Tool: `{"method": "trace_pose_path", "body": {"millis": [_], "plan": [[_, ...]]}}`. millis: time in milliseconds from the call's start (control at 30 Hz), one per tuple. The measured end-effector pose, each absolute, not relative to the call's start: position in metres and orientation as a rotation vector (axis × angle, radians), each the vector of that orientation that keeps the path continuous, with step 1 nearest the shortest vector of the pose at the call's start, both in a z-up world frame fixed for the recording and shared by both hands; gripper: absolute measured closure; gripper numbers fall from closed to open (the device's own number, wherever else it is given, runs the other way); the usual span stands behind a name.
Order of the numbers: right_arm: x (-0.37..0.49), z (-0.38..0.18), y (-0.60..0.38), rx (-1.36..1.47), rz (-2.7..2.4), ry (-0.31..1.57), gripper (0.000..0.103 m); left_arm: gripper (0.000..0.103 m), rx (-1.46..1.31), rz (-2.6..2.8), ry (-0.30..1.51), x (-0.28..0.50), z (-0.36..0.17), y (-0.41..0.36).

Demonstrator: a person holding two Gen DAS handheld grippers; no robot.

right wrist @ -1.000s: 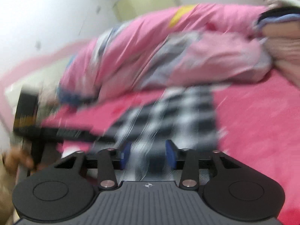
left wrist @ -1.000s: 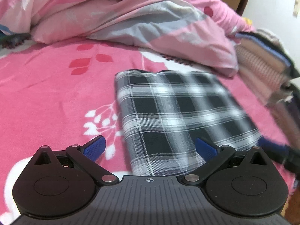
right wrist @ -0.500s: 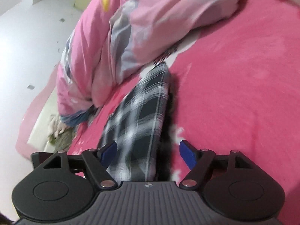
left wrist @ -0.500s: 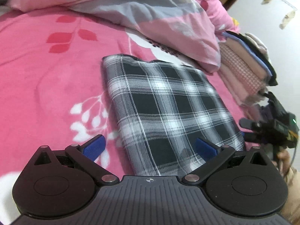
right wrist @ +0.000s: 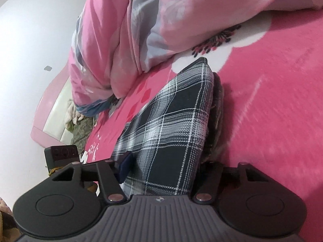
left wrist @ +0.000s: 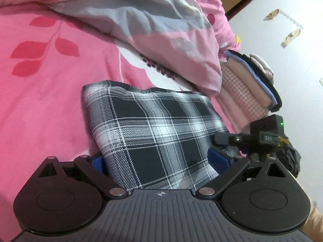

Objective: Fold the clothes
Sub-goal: 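Close both grippers on the folded plaid garment's edge and lift it, then carry the lifted plaid garment with both grippers toward the clothes stack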

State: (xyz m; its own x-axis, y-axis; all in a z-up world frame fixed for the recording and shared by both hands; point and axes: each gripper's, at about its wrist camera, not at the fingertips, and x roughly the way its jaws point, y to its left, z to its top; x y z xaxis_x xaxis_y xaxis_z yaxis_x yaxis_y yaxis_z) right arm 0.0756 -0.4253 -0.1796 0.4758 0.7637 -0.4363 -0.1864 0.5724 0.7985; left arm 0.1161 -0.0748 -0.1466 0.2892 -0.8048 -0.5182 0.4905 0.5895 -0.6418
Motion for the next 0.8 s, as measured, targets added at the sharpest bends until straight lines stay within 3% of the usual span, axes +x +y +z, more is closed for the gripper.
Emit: {"method": "trace_pose_path", "body": {"millis": [100,167,367,533,800], "plan": [[0.079,-0.181,-0.420,0.744,0.649,0.870,0.053,0.025,-0.354,-0.852,0.911,0.113,-0.143,-0.076],[0.077,-0.179,-0.419,0.723,0.627,0.856,0.058,0.043,-0.334,-0.826,0.903,0.111,-0.140,-0.076],[0.060,-0.157,-0.405,0.595,0.571,0.788,0.069,0.072,-0.303,-0.796,0.853,0.100,-0.125,-0.075],[0.036,-0.131,-0.394,0.472,0.540,0.706,0.072,0.081,-0.256,-0.784,0.782,0.081,-0.103,-0.078],[-0.020,-0.082,-0.378,0.354,0.505,0.569,0.073,0.083,-0.181,-0.765,0.629,0.027,-0.058,-0.080]]}}
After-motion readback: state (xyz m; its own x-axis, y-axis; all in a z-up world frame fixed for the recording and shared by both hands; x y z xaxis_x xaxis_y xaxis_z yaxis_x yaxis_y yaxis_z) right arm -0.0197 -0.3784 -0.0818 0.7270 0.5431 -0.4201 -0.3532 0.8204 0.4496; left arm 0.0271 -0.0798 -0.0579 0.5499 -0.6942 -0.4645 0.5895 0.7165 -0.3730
